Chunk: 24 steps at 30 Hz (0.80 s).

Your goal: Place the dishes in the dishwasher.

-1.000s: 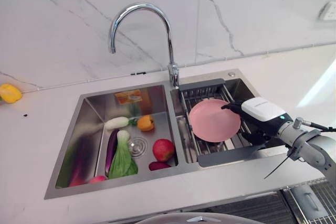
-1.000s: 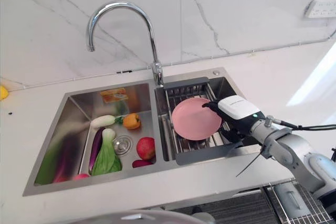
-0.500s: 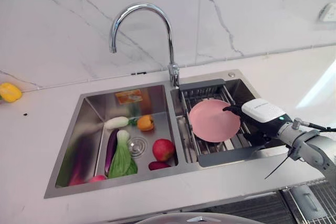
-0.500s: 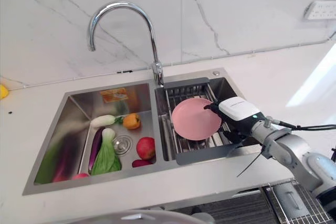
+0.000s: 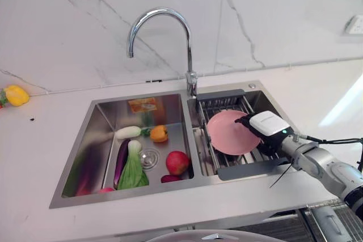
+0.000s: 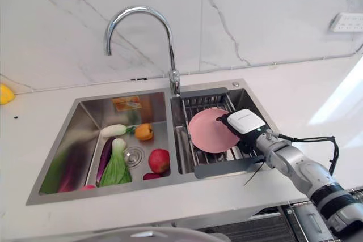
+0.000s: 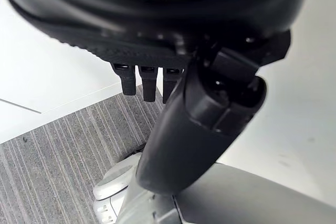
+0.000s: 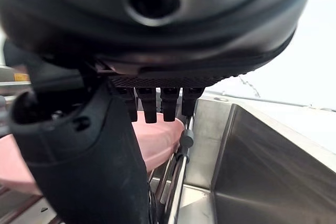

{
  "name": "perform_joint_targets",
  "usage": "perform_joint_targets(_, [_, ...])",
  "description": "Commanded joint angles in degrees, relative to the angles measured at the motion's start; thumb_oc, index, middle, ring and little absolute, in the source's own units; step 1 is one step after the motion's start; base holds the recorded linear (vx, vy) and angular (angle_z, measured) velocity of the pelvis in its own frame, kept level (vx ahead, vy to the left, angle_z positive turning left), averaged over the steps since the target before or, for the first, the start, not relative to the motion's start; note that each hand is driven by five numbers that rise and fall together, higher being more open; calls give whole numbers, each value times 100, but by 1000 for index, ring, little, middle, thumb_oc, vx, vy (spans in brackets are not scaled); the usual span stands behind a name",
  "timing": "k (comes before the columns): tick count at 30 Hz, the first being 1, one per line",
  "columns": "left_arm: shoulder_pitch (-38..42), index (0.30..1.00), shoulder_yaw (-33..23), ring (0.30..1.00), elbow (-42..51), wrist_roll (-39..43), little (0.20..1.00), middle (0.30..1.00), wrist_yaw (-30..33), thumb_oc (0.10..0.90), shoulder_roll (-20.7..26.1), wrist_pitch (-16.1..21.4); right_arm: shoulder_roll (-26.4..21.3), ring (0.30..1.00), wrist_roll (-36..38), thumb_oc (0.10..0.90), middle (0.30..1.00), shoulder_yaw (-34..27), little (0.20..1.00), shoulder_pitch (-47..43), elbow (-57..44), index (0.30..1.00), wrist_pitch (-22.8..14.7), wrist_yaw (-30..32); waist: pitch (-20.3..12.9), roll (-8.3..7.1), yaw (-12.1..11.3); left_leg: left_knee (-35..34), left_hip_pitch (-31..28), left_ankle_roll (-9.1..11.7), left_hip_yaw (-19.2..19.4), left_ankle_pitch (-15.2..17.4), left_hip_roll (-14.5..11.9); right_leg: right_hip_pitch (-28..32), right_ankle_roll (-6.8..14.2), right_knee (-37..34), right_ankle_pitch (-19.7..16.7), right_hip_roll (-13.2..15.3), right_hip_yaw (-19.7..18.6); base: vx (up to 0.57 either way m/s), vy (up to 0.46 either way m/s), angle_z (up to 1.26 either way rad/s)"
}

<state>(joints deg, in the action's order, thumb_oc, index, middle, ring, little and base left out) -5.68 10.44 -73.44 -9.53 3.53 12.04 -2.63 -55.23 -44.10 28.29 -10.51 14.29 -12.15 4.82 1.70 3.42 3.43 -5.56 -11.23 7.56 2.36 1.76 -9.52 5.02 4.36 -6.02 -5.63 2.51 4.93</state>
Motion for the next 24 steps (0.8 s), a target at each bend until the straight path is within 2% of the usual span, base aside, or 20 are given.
perform_joint_targets(1, [522, 900, 430, 900, -172, 158, 900, 900, 14, 800, -217, 237, 280, 900, -264, 800, 900, 231, 900, -495, 589, 900, 283, 34, -54, -142, -291, 57, 72, -240, -1, 477, 146, 126, 559, 102, 844, 697, 397, 0, 0, 0])
perform_joint_targets(8, [533, 900, 407, 900, -166, 152, 900, 900, 134, 800, -239, 241, 664, 900, -488, 800, 900, 56, 900, -360, 709, 900, 510, 475, -41, -110, -316, 60, 59, -243, -37, 478, 143, 164, 557, 102, 864, 702, 448, 1, -1, 0])
perform_joint_targets(9, [527, 900, 400, 900, -174, 148, 900, 900, 200, 800, -257, 235, 854, 768, -514, 712, 768, -79, 768, -249, 750, 768, 609, 707, -38, -95, -309, 60, 53, -248, -36, 484, 150, 172, 557, 102, 868, 705, 455, 0, 0, 0])
perform_joint_targets(10, [527, 900, 391, 900, -163, 157, 900, 900, 283, 800, -270, 232, 1066, 533, -437, 555, 533, -192, 533, -177, 804, 533, 687, 888, -33, -83, -311, 65, 46, -255, -40, 486, 153, 170, 555, 102, 864, 712, 452, 0, 0, 0])
perform_joint_targets(11, [527, 900, 394, 900, -163, 157, 900, 900, 285, 800, -266, 232, 1072, 300, -439, 400, 300, -194, 300, -176, 809, 300, 687, 895, -33, -88, -314, 66, 45, -255, -39, 487, 153, 171, 555, 102, 864, 712, 451, 0, 0, 0])
perform_joint_targets(14, [532, 900, 400, 900, -139, 151, 900, 900, 419, 800, -282, 204, 1462, 300, -237, 400, 300, -396, 300, 39, 781, 300, 784, 1220, -34, -58, -309, 65, 33, -269, -37, 495, 165, 181, 555, 102, 862, 719, 451, 2, 1, 0])
perform_joint_targets(24, [538, 900, 369, 900, -128, 72, 900, 900, 637, 800, -306, 113, 1971, 300, 607, 400, 300, -758, 300, 388, 274, 300, 623, 1566, -34, -53, -283, 66, -5, -286, -30, 507, 184, 211, 552, 102, 867, 731, 440, 3, 2, 3])
